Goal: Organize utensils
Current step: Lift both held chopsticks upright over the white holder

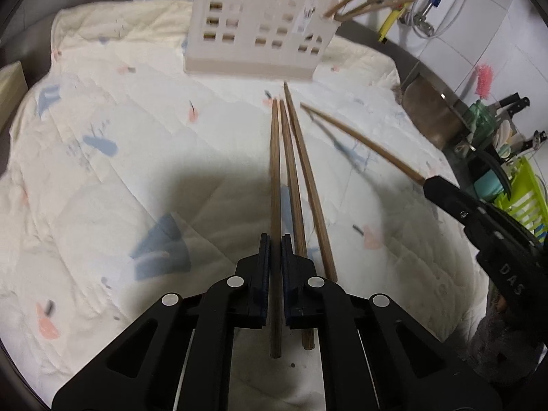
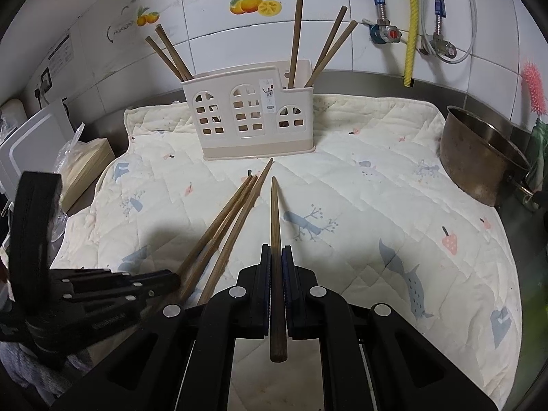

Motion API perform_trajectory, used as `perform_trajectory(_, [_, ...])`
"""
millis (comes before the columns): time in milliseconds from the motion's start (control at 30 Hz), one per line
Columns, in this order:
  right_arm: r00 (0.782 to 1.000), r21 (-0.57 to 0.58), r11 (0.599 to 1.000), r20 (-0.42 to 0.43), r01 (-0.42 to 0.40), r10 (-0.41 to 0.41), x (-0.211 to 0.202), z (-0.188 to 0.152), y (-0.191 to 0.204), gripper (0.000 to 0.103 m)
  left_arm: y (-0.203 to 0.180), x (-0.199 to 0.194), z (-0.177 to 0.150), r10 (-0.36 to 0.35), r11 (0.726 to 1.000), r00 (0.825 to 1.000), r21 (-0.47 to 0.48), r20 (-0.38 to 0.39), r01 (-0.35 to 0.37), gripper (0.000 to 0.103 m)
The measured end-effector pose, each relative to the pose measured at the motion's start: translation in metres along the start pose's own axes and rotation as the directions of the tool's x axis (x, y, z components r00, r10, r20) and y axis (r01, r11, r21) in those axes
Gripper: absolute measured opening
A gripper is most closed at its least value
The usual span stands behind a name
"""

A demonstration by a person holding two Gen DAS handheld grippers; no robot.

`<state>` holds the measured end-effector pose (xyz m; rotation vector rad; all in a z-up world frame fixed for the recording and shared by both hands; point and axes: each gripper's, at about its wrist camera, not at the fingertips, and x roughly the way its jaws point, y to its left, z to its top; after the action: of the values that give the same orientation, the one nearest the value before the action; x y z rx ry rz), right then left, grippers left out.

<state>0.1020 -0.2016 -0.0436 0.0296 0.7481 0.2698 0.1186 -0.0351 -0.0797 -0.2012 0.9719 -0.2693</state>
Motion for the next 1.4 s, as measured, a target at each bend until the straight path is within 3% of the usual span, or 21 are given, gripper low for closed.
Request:
perform_trajectory(267, [0.999, -0.036, 0.999, 0.050, 0.014, -0.012, -0.011, 0.016, 0.001, 0.006, 0.003, -0.055, 0.038, -0.013, 0.999, 0.987, 0.046, 0.159, 0.005, 0.005])
perform_trajectory(467, [0.995, -0.075, 0.997, 0.103, 0.003, 0.005, -0.020, 0.043, 0.005, 0.006, -0.001, -0.075, 0.074, -0.044, 0.996, 0.971, 0.091, 0.234, 0.023, 0.005])
perform_trajectory(1033, [0.986, -0.164, 0.983, 0.129, -0.082, 0.104, -0.027, 0.159, -0.005, 0.006, -0.012, -0.108, 0.155, -0.089, 0.984, 0.951, 0.176, 0.296, 0.037, 0.005])
perform_trajectory(1133, [0.982, -0.178, 0.978, 0.137, -0.106, 0.131, -0.034, 0.184, -0.006, 0.006, -0.013, -0.125, 0.172, -0.118, 0.981, 0.939, 0.182, 0.322, 0.061, 0.005])
perform_trajectory(1400, [0.968, -0.172, 0.976, 0.187, -0.133, 0.165, -0.052, 0.240, -0.010, 0.006, -0.018, -0.173, 0.221, -0.097, 0.981, 0.883, 0.195, 0.459, 0.007, 0.005])
